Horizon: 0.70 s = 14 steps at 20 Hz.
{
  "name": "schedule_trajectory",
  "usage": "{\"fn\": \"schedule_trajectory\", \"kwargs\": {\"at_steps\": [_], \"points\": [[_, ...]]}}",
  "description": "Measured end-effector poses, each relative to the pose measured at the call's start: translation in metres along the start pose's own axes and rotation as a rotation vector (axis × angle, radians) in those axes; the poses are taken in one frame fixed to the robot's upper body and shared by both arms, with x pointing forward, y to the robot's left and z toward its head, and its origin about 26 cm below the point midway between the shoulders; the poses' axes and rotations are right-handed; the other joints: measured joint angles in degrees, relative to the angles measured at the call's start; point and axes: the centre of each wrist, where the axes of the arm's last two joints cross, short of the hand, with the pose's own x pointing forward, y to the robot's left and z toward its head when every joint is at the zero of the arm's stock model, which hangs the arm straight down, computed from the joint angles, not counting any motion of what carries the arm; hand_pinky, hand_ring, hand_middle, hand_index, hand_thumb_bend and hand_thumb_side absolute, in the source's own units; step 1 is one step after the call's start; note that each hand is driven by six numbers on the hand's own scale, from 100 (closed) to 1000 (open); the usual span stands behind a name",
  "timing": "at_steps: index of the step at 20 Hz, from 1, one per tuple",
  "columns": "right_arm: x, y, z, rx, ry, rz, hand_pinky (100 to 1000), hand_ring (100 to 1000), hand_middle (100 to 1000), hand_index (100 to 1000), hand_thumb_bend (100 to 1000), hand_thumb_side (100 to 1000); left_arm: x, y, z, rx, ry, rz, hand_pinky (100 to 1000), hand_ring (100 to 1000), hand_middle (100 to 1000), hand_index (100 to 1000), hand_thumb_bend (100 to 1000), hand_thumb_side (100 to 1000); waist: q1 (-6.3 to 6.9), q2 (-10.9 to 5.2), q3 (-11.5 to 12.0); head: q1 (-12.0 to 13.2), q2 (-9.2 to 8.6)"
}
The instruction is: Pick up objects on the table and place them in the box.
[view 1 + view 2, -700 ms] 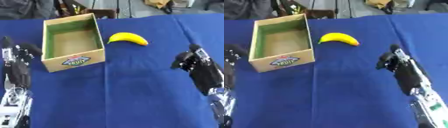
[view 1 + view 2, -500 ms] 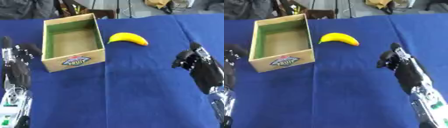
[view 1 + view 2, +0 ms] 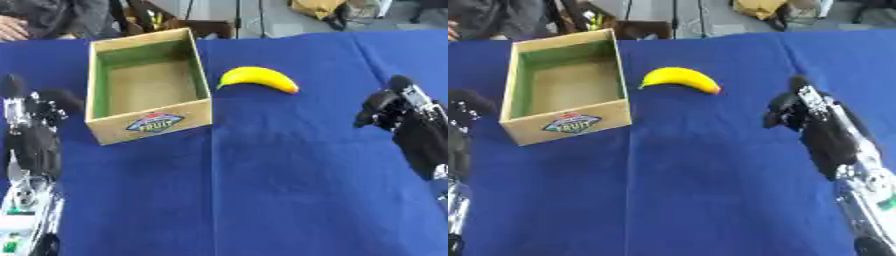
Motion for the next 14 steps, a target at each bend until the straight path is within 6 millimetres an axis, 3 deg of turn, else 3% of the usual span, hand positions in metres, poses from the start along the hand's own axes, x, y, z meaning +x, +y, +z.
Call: {"fn": "schedule_trajectory", "kwargs": {"at_steps": [6, 14], "points": [[0.021, -0.011, -0.013, 0.033, -0.046, 0.083, 548, 533, 515, 487, 100, 672, 0.001, -0.002, -0.001, -0.011, -0.003, 0.002, 614, 558, 467, 555, 488, 959, -0.01, 0.01, 1.09, -0.40, -0.03], [0.034, -0.026, -0.051, 0.084, -0.047, 0.215, 582, 590, 579, 573, 100, 666, 0.002, -0.009, -0.004, -0.055, -0.009, 0.008, 614, 563, 467, 556, 491, 959, -0.06, -0.02, 3.63, -1.90, -0.08]]}}
